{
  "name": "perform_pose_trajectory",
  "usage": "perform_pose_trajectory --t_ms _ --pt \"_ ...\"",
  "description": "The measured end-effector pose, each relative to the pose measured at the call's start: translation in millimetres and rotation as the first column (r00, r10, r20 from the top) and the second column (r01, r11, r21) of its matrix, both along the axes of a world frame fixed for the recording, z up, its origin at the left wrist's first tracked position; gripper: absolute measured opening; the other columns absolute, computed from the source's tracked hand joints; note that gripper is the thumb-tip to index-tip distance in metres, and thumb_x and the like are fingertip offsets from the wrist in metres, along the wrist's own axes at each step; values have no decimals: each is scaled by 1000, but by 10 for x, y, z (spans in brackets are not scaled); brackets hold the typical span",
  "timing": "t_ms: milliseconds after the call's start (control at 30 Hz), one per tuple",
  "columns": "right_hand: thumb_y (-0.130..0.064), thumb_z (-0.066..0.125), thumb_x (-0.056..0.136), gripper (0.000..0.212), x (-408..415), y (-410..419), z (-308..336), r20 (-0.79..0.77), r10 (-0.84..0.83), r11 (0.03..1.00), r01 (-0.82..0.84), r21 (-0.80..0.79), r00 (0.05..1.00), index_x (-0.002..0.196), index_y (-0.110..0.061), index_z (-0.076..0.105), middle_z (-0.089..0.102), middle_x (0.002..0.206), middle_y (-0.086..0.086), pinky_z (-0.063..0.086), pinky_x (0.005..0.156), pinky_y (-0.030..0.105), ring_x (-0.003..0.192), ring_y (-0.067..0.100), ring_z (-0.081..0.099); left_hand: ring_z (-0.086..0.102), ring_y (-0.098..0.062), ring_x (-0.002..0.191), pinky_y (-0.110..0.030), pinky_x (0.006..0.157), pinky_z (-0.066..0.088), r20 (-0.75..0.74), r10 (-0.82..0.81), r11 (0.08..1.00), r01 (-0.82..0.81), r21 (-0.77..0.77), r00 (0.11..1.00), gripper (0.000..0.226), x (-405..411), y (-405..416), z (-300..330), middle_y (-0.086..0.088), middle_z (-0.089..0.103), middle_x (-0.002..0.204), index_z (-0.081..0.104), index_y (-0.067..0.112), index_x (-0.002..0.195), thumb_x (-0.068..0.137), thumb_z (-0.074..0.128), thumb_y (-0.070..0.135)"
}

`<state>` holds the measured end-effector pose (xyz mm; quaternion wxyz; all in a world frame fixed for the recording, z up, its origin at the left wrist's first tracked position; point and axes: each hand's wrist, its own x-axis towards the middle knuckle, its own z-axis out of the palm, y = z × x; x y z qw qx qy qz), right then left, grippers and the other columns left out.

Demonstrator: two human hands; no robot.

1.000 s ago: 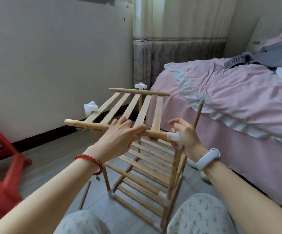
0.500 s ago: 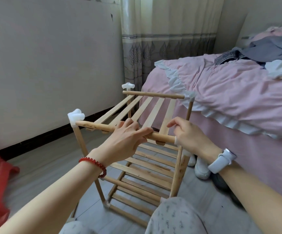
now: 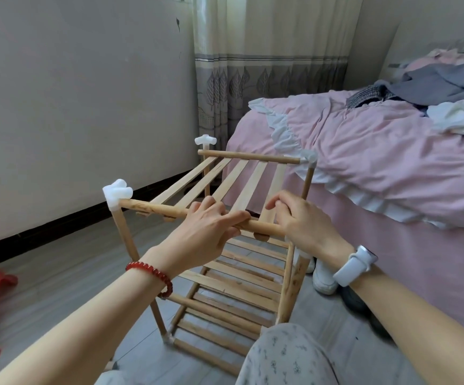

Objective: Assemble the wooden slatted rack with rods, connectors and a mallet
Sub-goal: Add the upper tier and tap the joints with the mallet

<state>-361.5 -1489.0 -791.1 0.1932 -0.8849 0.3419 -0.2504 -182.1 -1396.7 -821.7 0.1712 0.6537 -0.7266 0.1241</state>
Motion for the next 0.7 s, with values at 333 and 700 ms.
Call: perform_pose_trajectory --t_ms 333,700 --pt "-22 36 85 28 245 144 -153 -118 -93 848 17 -530 989 89 -15 62 59 61 1 30 44 24 52 25 59 40 -18 95 -30 83 28 -151 47 998 -51 -23 987 33 -229 -21 22 -2 58 111 46 14 125 96 51 30" --pt "-32 32 87 37 151 84 -214 -259 51 732 -212 -647 965 78 -18 65 64 68 -6 45 59 32 69 19 58 31 -13 114 -26 88 21 -100 130 991 -126 44 986 58 -140 127 102 7 45 125 28 27 142 92 50 45"
